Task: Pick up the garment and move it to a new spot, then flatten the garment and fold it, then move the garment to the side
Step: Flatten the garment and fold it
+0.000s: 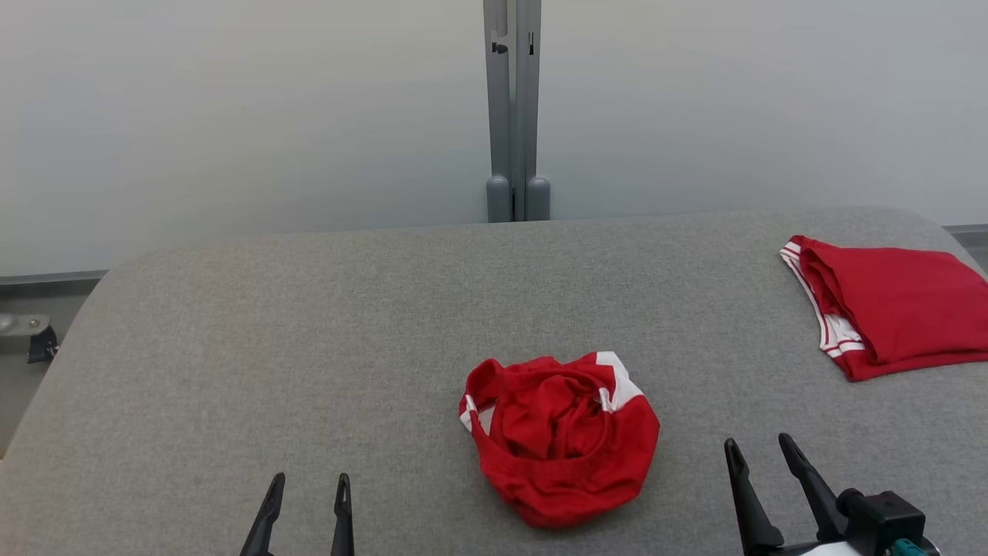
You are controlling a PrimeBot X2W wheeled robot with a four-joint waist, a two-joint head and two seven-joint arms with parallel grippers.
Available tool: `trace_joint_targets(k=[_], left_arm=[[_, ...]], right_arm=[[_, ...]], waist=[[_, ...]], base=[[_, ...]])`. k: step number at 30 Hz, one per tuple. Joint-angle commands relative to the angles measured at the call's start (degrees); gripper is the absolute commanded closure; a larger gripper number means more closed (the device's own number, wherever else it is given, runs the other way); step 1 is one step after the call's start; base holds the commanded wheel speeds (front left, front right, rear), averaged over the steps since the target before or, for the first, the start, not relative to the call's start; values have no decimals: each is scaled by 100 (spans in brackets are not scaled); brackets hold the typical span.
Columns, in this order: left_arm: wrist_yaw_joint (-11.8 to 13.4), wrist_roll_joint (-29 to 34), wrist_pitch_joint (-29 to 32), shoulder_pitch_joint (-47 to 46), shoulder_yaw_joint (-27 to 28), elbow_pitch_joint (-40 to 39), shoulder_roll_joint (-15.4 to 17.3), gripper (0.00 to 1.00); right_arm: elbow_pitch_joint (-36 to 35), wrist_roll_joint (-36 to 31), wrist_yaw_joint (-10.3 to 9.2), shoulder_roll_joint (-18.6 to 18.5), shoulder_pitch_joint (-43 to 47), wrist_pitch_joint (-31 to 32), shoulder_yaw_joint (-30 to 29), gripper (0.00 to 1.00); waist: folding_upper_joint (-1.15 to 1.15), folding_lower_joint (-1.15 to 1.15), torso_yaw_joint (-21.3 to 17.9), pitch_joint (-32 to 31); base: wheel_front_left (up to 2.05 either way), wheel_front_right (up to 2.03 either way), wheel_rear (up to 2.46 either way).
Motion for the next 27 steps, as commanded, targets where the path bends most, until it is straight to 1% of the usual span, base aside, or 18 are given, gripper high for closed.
trace_joint_targets(k=[1,27], left_arm=[[25,8,1,-73,-3,13,-6,0],[33,70,1,-53,-80,43,-5,0]], right_arm=[[10,24,0,6,15,-2,-9,0],[12,28,0,45,18,-3,-34,0]], waist=[[0,0,2,-6],[0,0,7,-59]], base=[[0,0,0],[0,0,0]])
